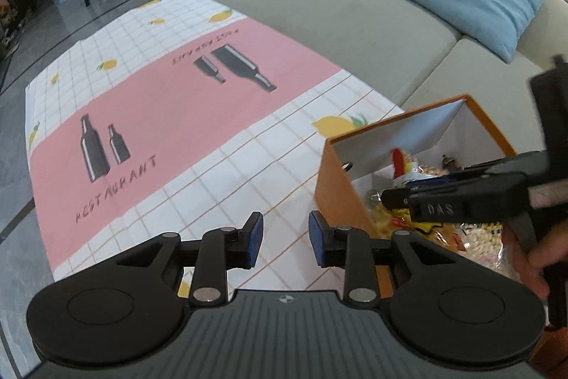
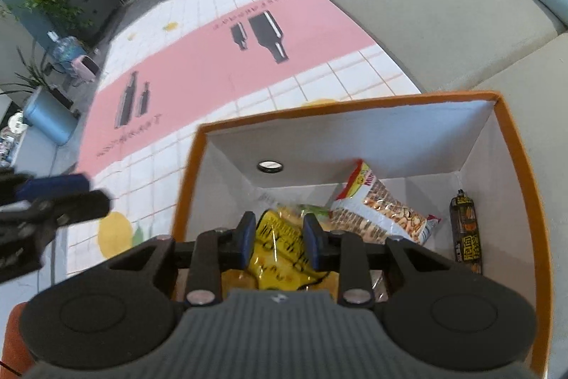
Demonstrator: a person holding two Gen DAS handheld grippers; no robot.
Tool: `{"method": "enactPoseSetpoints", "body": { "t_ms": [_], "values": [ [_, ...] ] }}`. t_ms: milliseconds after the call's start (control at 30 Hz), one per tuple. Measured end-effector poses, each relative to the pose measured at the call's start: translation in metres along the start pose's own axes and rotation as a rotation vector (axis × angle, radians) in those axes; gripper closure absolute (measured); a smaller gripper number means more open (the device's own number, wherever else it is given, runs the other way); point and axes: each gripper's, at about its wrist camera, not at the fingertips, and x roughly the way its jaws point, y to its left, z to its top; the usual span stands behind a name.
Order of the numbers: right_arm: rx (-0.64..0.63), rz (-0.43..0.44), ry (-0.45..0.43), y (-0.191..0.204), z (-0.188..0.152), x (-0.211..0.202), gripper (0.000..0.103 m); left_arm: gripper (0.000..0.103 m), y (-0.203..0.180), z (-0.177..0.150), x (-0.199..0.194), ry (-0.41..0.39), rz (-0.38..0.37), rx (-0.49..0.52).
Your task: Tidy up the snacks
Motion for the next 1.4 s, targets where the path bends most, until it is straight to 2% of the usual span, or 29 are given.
{"method": "enactPoseSetpoints", "body": {
  "t_ms": [100,300,433,500,700,967,1167,1400],
  "values": [
    [0.024,-0.02,0.058,-0.004,0.001,0.015,0.075,0.067,0.006,-0.006,-0.002,0.005,0.001,-0.007],
    [0.038,0.007,0.005,-0.005,-0.001,-0.02,0.075,0.067,0.014,-0.012,-0.009,-0.011,-0.027,-0.034],
    [0.032,0.032,-0.02,-0.003,-0.019,-0.055,0.073,0.066,0.017,-0.017,-0.015,-0.023,-0.05,-0.06],
    [0.02,0.019,-0.022,0.001,-0.033,-0.064,0.067,0.064,0.017,-0.02,-0.018,-0.025,-0.065,-0.073],
    [-0.058,-0.047,0.025,0.014,-0.068,-0.055,0.06,0.064,0.02,-0.029,-0.019,-0.008,-0.064,-0.087],
    [0.064,-0.046,0.006,0.015,-0.047,-0.021,0.061,0.064,0.032,-0.039,-0.025,0.008,-0.038,-0.109],
    [0.155,-0.067,0.024,0.009,-0.029,0.001,0.06,0.064,0.036,-0.045,-0.028,0.018,-0.03,-0.117],
    [0.189,-0.041,0.029,0.008,-0.03,-0.014,0.06,0.064,0.031,-0.049,-0.042,-0.007,-0.037,-0.085]
  ]
}}
